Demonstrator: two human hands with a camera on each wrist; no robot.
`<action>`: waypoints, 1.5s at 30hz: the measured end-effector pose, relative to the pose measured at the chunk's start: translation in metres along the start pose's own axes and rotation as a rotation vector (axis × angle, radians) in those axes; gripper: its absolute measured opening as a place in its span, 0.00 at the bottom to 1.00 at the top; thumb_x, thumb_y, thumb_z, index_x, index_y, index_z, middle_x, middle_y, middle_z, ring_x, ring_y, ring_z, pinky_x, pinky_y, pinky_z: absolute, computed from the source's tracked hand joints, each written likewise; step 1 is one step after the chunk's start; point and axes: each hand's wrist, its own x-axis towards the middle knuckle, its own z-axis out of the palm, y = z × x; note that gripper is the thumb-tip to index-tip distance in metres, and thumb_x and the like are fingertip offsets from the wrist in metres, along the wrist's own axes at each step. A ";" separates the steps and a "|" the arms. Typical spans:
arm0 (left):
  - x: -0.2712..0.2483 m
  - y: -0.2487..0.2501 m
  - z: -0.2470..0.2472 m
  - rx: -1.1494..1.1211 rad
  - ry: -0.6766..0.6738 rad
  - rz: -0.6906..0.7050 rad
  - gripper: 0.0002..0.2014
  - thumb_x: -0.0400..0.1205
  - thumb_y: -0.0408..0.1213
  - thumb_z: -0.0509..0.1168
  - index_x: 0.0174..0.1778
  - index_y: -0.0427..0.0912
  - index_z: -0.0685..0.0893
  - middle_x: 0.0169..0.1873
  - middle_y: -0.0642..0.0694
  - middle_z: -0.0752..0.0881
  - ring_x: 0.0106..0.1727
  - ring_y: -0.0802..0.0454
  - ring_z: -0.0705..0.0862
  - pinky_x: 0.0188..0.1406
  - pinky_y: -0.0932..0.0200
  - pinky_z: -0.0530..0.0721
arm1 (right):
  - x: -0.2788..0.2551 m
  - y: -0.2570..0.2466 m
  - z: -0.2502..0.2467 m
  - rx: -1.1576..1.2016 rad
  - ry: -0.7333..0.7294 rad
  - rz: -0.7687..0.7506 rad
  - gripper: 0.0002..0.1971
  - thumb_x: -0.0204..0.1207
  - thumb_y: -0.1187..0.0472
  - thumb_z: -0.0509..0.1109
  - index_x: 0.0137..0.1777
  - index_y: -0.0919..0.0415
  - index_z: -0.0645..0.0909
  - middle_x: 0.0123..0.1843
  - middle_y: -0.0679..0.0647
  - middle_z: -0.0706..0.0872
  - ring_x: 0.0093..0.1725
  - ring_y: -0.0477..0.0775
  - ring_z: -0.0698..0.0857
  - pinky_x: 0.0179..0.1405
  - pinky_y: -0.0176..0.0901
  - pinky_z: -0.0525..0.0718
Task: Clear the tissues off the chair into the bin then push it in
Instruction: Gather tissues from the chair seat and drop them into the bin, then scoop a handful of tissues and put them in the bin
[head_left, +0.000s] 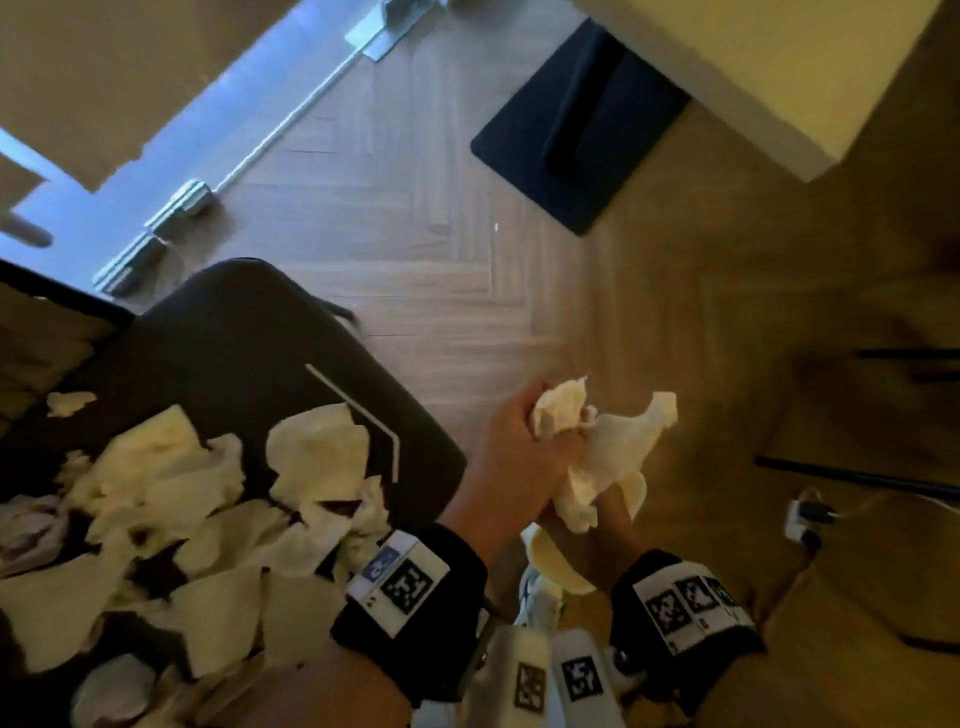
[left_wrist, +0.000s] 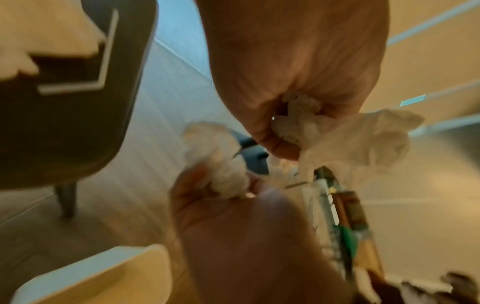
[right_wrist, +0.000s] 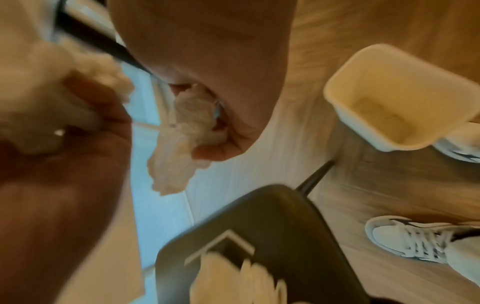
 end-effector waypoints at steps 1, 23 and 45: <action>0.006 -0.016 0.024 0.040 -0.045 -0.043 0.10 0.77 0.30 0.68 0.44 0.52 0.82 0.40 0.53 0.87 0.41 0.62 0.86 0.35 0.71 0.83 | 0.005 0.003 -0.022 -0.057 0.043 -0.021 0.19 0.82 0.77 0.55 0.37 0.56 0.74 0.35 0.49 0.77 0.22 0.30 0.82 0.20 0.22 0.76; 0.122 -0.326 0.159 0.787 -0.225 -0.635 0.26 0.84 0.51 0.56 0.77 0.45 0.67 0.66 0.38 0.81 0.60 0.40 0.83 0.58 0.49 0.80 | 0.202 0.123 -0.253 -0.089 0.395 0.340 0.19 0.84 0.48 0.55 0.71 0.55 0.68 0.54 0.60 0.77 0.54 0.61 0.78 0.48 0.57 0.80; -0.012 -0.066 -0.168 1.118 0.276 -0.514 0.41 0.72 0.52 0.74 0.78 0.48 0.63 0.78 0.40 0.65 0.78 0.36 0.64 0.72 0.37 0.73 | 0.038 0.013 0.043 -1.218 -0.184 -0.357 0.13 0.78 0.52 0.67 0.60 0.54 0.78 0.50 0.52 0.86 0.46 0.48 0.86 0.45 0.44 0.86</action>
